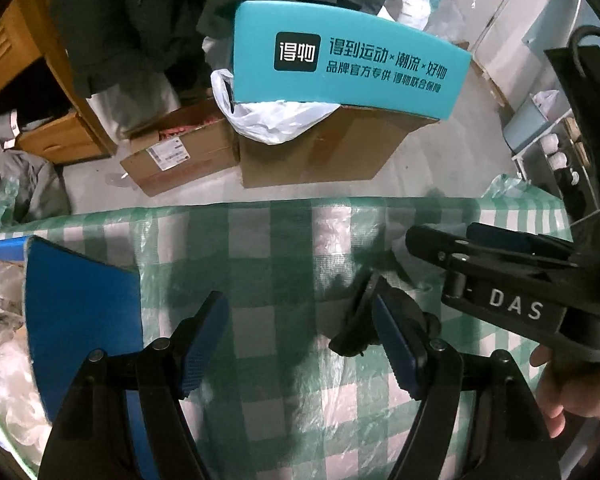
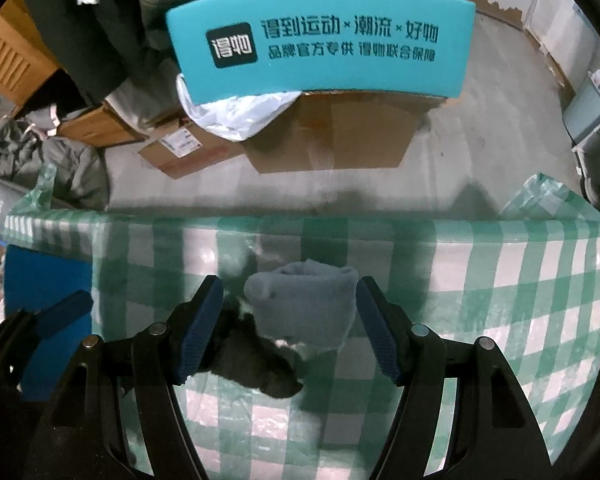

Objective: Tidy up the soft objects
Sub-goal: 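Move both tools back toward the dark socks on the table, then grasp the grey sock with the right gripper while the left grasps the black sock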

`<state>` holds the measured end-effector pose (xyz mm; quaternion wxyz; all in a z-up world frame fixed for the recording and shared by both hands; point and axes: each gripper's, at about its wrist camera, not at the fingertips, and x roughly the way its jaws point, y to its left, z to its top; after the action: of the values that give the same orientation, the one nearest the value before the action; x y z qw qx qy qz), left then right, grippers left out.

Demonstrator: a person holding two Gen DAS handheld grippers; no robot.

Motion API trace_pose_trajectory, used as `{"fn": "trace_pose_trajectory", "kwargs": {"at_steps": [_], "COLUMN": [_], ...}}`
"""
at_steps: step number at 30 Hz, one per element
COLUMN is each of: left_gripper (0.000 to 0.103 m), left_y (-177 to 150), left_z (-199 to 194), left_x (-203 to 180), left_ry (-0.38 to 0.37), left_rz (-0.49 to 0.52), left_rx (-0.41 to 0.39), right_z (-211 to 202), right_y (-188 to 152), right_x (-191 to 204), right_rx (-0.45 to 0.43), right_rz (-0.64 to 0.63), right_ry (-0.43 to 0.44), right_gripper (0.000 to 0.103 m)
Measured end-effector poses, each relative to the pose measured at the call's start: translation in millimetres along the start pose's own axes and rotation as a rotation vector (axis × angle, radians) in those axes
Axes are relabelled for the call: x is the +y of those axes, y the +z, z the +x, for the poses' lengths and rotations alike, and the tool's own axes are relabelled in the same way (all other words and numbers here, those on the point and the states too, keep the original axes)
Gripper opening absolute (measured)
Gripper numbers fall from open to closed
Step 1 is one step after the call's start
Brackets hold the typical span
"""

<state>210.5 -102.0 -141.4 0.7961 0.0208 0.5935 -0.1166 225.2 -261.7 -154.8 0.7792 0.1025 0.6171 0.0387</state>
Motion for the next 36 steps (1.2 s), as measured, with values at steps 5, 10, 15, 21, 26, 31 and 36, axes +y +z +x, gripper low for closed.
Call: {"fn": "trace_pose_trajectory", "kwargs": {"at_steps": [5,10,15,21,26,31,36], "left_gripper": [0.076,0.076,0.076,0.081,0.081,0.081,0.081], "left_y": [-0.4,-3.2,-4.9,-7.1,-11.3,-17.6,-21.0], "left_z": [6.5,11.0,14.6,13.9,21.6,35.3,41.2], "left_x": [-3.3,-8.2,-14.4,-30.4,-38.9,-45.8,-57.2], "left_ry": [-0.005,0.006,-0.015,-0.025,-0.043,-0.047,-0.030], "left_rz": [0.002,0.019,0.016,0.055,0.048,0.035,0.041], "left_rx": [0.012,0.015,0.024,0.014,0.020,0.023,-0.021], "right_z": [14.3,27.2,25.2,10.6,-0.9,-13.8,-21.9], "right_y": [-1.3,-7.8,-13.7,-21.9,-32.4,-45.9,-57.4], "right_x": [-1.5,-8.7,-16.5,-28.1,-44.9,-58.9,-67.7], "right_rx": [0.029,0.057,0.051,0.017,-0.001,-0.019,-0.026], "right_rz": [-0.007,0.007,0.005,0.007,0.032,0.052,0.070], "right_ry": [-0.032,-0.032,-0.036,-0.057,-0.046,-0.039,-0.028], "right_gripper": [0.068,0.068,0.037,0.027,0.027,0.027,0.027]}}
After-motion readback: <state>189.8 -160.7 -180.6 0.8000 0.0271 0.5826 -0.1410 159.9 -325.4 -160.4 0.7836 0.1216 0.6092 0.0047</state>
